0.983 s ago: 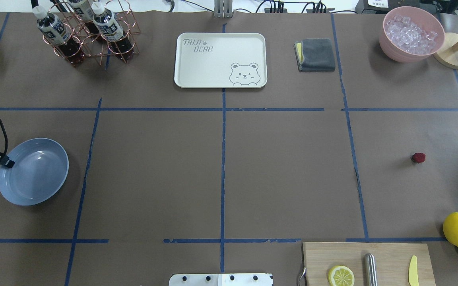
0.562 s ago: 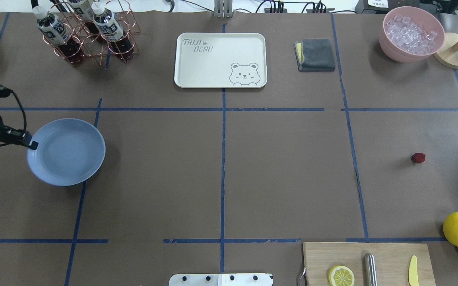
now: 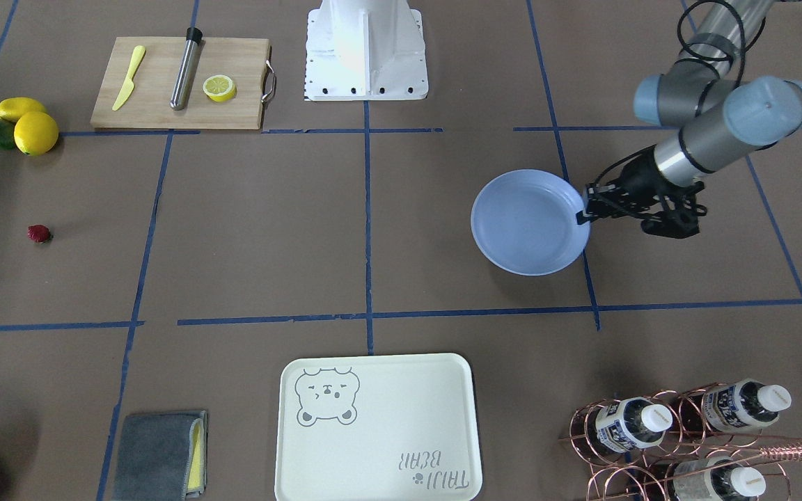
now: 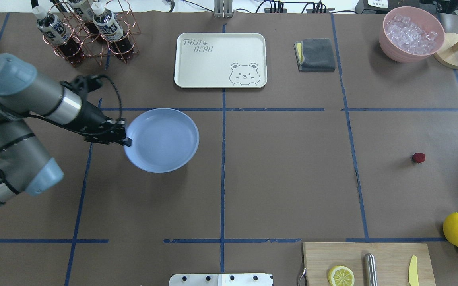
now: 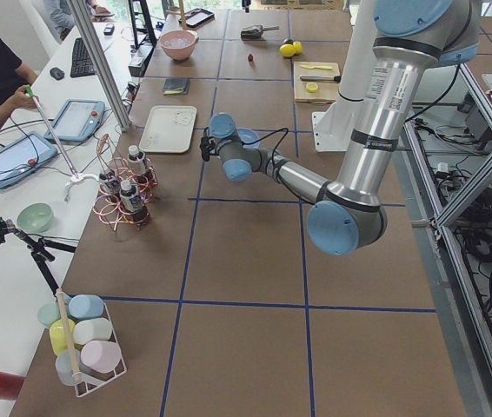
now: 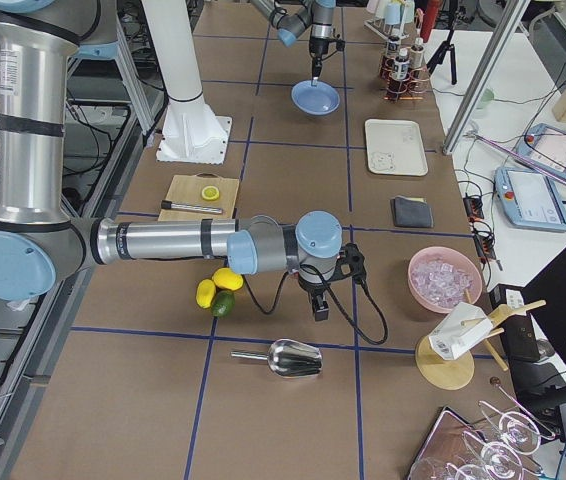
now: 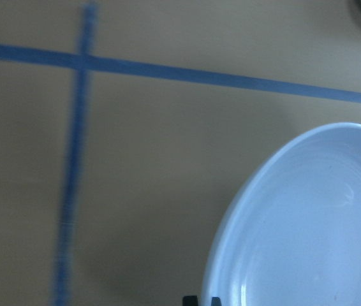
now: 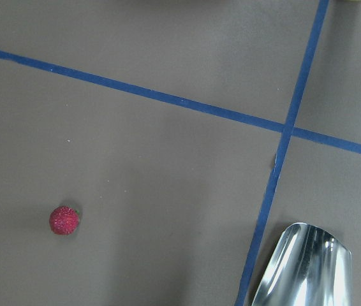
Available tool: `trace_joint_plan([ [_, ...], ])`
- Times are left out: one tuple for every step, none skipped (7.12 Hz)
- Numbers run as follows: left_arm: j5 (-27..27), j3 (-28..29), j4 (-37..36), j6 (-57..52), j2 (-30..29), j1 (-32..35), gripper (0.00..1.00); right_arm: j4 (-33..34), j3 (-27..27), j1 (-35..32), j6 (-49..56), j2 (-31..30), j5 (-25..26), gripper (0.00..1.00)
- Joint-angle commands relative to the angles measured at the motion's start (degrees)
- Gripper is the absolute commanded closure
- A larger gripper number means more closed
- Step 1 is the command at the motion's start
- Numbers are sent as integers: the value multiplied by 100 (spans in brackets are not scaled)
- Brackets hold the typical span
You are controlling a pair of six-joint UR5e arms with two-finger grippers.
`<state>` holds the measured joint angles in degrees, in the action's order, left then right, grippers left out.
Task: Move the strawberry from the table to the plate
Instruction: 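Push the light blue plate with the left gripper toward the table center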
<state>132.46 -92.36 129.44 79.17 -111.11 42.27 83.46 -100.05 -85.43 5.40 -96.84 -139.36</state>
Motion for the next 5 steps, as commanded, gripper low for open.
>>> trace_joint_plan([
  [-1225, 339, -33, 861, -813, -1050, 100, -574, 20, 17, -12, -220, -4, 0],
  [-1466, 533, -24, 863, -990, -1185, 100, -638, 12, 18, -47, -256, -30, 0],
  [-1477, 535, -15, 863, -1001, -1195, 100, -638, 12, 18, -65, -256, -39, 0],
  [-1486, 552, -15, 863, -1001, -1282, 100, -647, 12, 18, -74, -256, -91, 0],
  [-1486, 552, -15, 854, -992, -1283, 100, -665, 12, 18, -74, -256, -240, 0],
])
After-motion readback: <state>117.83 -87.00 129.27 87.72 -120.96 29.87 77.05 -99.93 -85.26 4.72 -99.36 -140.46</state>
